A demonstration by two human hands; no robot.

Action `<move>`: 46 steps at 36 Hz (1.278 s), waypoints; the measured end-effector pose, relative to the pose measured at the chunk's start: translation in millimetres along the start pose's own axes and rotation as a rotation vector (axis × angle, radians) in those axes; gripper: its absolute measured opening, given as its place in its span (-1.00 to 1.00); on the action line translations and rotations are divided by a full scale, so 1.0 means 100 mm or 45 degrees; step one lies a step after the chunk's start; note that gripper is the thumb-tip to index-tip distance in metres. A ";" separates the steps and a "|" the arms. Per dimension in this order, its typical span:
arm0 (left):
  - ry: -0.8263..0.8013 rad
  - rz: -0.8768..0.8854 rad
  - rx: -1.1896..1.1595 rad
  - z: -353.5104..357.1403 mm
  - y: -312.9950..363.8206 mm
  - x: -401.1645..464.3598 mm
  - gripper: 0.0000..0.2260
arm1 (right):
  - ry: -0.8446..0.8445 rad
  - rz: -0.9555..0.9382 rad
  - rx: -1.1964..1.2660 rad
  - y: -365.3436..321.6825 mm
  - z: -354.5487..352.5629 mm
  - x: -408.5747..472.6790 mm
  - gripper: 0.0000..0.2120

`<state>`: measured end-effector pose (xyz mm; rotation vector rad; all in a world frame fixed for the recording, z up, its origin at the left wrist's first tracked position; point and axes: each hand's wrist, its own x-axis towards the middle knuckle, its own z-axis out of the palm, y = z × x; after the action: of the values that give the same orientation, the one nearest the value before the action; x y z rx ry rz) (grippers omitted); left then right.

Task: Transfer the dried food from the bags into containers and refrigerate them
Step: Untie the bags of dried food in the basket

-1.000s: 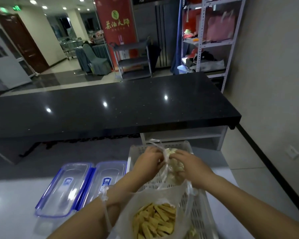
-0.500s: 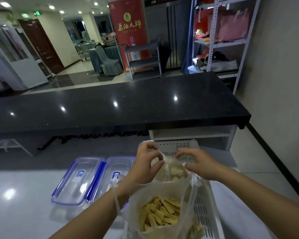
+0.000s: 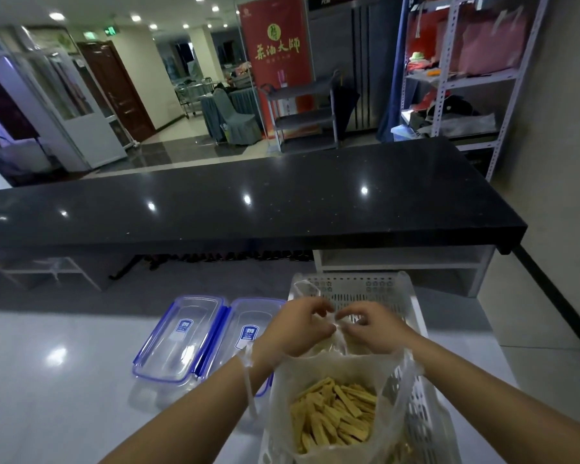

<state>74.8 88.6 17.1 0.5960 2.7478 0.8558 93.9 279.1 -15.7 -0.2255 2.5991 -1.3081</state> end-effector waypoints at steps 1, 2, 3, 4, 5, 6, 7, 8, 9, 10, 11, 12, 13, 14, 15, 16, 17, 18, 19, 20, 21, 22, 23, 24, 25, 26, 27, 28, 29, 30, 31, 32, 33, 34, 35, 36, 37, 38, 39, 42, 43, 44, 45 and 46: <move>-0.016 -0.018 0.020 0.00 0.02 0.01 -0.68 | -0.028 0.019 0.008 -0.02 -0.01 0.01 -0.73; -0.021 -0.032 0.044 0.00 0.05 0.02 -0.69 | -0.060 0.035 0.003 -0.04 -0.01 0.02 -0.68; -0.020 -0.041 0.071 0.00 0.07 0.03 -0.69 | -0.089 0.053 -0.007 -0.06 -0.02 0.04 -0.64; -0.019 -0.049 0.103 0.00 0.08 0.05 -0.68 | -0.105 0.075 -0.016 -0.08 -0.02 0.05 -0.64; -0.019 -0.057 0.143 0.00 0.10 0.06 -0.68 | -0.106 0.097 -0.029 -0.11 -0.02 0.06 -0.66; -0.021 -0.068 0.189 -0.01 0.12 0.08 -0.69 | -0.095 0.119 -0.039 -0.13 -0.02 0.07 -0.68; -0.027 -0.081 0.233 -0.01 0.13 0.10 -0.72 | -0.078 0.136 -0.052 -0.15 -0.02 0.08 -0.72; -0.040 -0.088 0.277 -0.02 0.14 0.11 -0.76 | -0.062 0.143 -0.070 -0.17 -0.01 0.09 -0.76; -0.056 -0.085 0.332 -0.02 0.15 0.13 -0.79 | -0.049 0.141 -0.097 -0.20 0.00 0.09 -0.82; -0.067 -0.072 0.398 -0.02 0.16 0.14 -0.81 | -0.039 0.136 -0.126 -0.22 0.00 0.09 -0.87; -0.070 -0.050 0.464 -0.03 0.17 0.15 -0.83 | -0.029 0.129 -0.156 -0.24 0.01 0.08 -0.89; -0.068 -0.023 0.519 -0.03 0.19 0.14 -0.84 | -0.016 0.113 -0.190 -0.25 0.01 0.07 -0.92; -0.061 0.009 0.560 -0.04 0.20 0.14 -0.86 | -0.001 0.089 -0.236 -0.26 0.01 0.07 -0.95; -0.045 0.042 0.586 -0.04 0.20 0.14 -0.88 | 0.013 0.061 -0.279 -0.27 0.00 0.05 -0.98; -0.018 0.077 0.595 -0.05 0.20 0.13 -0.91 | 0.024 0.036 -0.310 -0.28 -0.02 0.04 -0.96; 0.015 0.110 0.585 -0.07 0.20 0.11 -0.94 | 0.031 0.018 -0.320 -0.29 -0.05 0.03 -0.94; 0.050 0.139 0.565 -0.08 0.20 0.08 -0.95 | 0.036 0.009 -0.316 -0.30 -0.09 0.01 -0.95; 0.085 0.164 0.544 -0.10 0.20 0.06 -0.95 | 0.047 -0.002 -0.306 -0.30 -0.13 -0.01 -0.96; 0.128 0.185 0.524 -0.12 0.20 0.03 -0.94 | 0.059 -0.019 -0.301 -0.30 -0.18 -0.03 -0.97; 0.170 0.199 0.497 -0.15 0.20 0.00 -0.94 | 0.076 -0.043 -0.299 -0.29 -0.22 -0.05 -0.97; 0.213 0.205 0.456 -0.18 0.20 -0.04 -0.93 | 0.095 -0.071 -0.291 -0.28 -0.27 -0.08 -0.96; 0.253 0.204 0.397 -0.21 0.20 -0.07 -0.91 | 0.122 -0.103 -0.272 -0.28 -0.32 -0.11 -0.94; 0.291 0.194 0.324 -0.25 0.21 -0.09 -0.90 | 0.153 -0.142 -0.241 -0.27 -0.37 -0.13 -0.93; 0.323 0.175 0.240 -0.28 0.21 -0.12 -0.88 | 0.184 -0.183 -0.201 -0.25 -0.41 -0.16 -0.93; 0.352 0.154 0.158 -0.30 0.22 -0.13 -0.87 | 0.215 -0.221 -0.155 -0.24 -0.44 -0.17 -0.92; 0.374 0.137 0.095 -0.31 0.22 -0.14 -0.85 | 0.247 -0.255 -0.112 -0.22 -0.46 -0.18 -0.91; 0.383 0.125 0.064 -0.31 0.22 -0.15 -0.83 | 0.276 -0.282 -0.082 -0.19 -0.47 -0.18 -0.90; 0.373 0.112 0.066 -0.30 0.22 -0.15 -0.81 | 0.296 -0.296 -0.079 -0.15 -0.47 -0.17 -0.90; 0.337 0.095 0.089 -0.27 0.22 -0.15 -0.79 | 0.298 -0.294 -0.109 -0.10 -0.45 -0.16 -0.89; 0.280 0.068 0.117 -0.24 0.22 -0.15 -0.78 | 0.279 -0.271 -0.173 -0.05 -0.43 -0.14 -0.88; 0.212 0.033 0.134 -0.20 0.21 -0.15 -0.77 | 0.241 -0.230 -0.246 0.00 -0.39 -0.12 -0.85; 0.144 -0.008 0.129 -0.15 0.20 -0.14 -0.77 | 0.197 -0.176 -0.299 0.05 -0.35 -0.10 -0.82; 0.088 -0.045 0.110 -0.10 0.19 -0.14 -0.77 | 0.164 -0.133 -0.313 0.09 -0.30 -0.09 -0.80; 0.055 -0.070 0.092 -0.06 0.18 -0.14 -0.77 | 0.153 -0.116 -0.302 0.13 -0.26 -0.08 -0.77; 0.047 -0.083 0.081 -0.03 0.17 -0.13 -0.77 | 0.164 -0.125 -0.287 0.16 -0.23 -0.07 -0.76; 0.054 -0.086 0.071 -0.02 0.16 -0.13 -0.77 | 0.179 -0.148 -0.284 0.18 -0.20 -0.07 -0.77; 0.056 -0.085 0.058 -0.01 0.16 -0.13 -0.77 | 0.183 -0.179 -0.284 0.19 -0.18 -0.07 -0.78; 0.042 -0.084 0.046 -0.01 0.16 -0.12 -0.77 | 0.170 -0.208 -0.282 0.18 -0.17 -0.08 -0.78; 0.012 -0.083 0.036 -0.01 0.16 -0.11 -0.77 | 0.150 -0.234 -0.279 0.16 -0.16 -0.09 -0.79; -0.067 -0.071 0.078 -0.04 0.18 -0.04 -0.83 | 0.127 -0.265 -0.351 0.11 -0.16 -0.08 -0.84; -0.067 -0.054 0.112 -0.06 0.19 -0.02 -0.84 | 0.120 -0.265 -0.408 0.09 -0.16 -0.07 -0.80; -0.062 -0.029 0.149 -0.07 0.20 0.00 -0.85 | 0.105 -0.255 -0.467 0.07 -0.16 -0.06 -0.78; -0.059 0.006 0.198 -0.07 0.20 0.01 -0.86 | 0.088 -0.244 -0.506 0.05 -0.17 -0.05 -0.77; -0.051 0.050 0.264 -0.06 0.21 0.02 -0.87 | 0.075 -0.234 -0.515 0.03 -0.17 -0.04 -0.77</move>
<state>77.3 102.0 34.1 0.6976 2.8166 0.5630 92.8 295.3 -7.8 -0.5089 2.9301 -0.8316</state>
